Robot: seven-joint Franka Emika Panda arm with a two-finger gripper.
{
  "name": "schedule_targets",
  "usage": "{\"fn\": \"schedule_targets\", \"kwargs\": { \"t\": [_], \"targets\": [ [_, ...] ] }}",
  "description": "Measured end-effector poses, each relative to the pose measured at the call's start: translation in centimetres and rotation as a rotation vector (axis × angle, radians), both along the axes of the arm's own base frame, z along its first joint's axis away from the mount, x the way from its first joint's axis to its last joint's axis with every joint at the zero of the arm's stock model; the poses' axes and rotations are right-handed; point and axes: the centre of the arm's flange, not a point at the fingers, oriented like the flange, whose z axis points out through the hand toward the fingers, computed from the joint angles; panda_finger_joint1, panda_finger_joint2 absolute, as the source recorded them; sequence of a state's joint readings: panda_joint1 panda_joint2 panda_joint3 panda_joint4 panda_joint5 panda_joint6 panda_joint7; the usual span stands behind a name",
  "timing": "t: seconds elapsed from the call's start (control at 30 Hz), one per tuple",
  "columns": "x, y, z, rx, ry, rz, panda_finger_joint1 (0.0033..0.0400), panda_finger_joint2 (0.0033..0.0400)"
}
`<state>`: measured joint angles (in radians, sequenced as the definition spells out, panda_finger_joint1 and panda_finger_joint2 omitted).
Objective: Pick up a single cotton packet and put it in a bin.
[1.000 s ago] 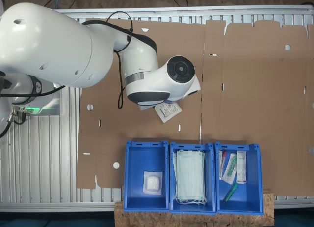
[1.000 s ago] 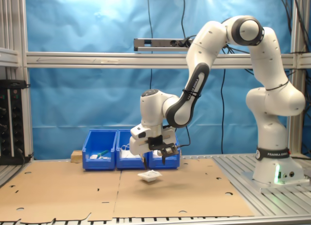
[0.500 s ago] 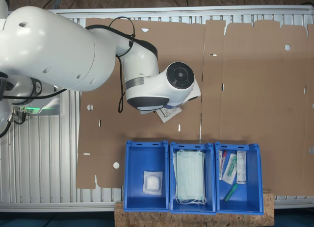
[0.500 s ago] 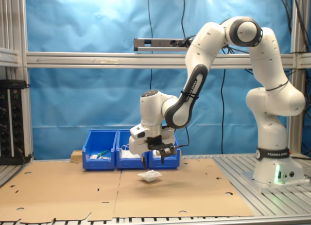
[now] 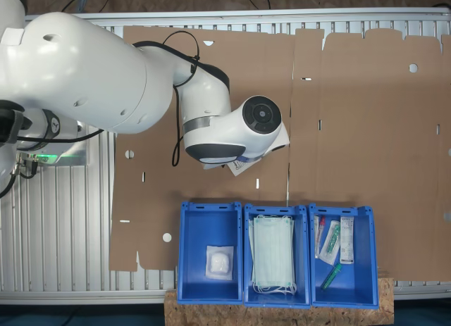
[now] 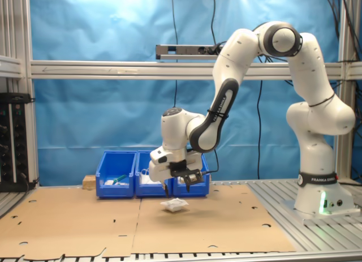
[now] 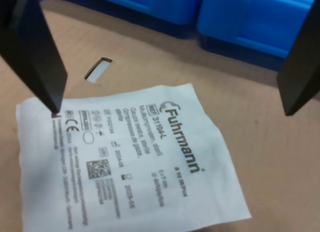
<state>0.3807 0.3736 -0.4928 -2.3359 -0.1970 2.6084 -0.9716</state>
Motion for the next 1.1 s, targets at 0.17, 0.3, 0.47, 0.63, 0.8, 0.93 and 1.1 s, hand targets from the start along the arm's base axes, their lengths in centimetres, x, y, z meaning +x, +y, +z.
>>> {"fn": "schedule_targets", "kwargs": {
  "t": [0.17,0.3,0.47,0.63,0.8,0.93,1.1],
  "targets": [
    [0.5,-0.1,-0.4,-0.010,0.002,0.003,0.0400,0.0400],
    [0.8,-0.2,-0.7,-0.016,0.004,0.005,0.0400,0.0400],
    [0.8,-0.2,-1.1,-0.021,0.009,0.006,0.0400,0.0400],
    [0.7,-0.1,-1.7,-0.025,0.021,0.010,0.0400,0.0400],
    [0.6,0.1,-2.4,-0.029,0.034,0.016,0.0400,0.0400],
    [0.7,0.2,-2.8,-0.032,0.039,0.019,0.0400,0.0400],
    [0.9,0.3,-2.9,-0.034,0.038,0.022,0.0400,0.0400]
  ]
}}
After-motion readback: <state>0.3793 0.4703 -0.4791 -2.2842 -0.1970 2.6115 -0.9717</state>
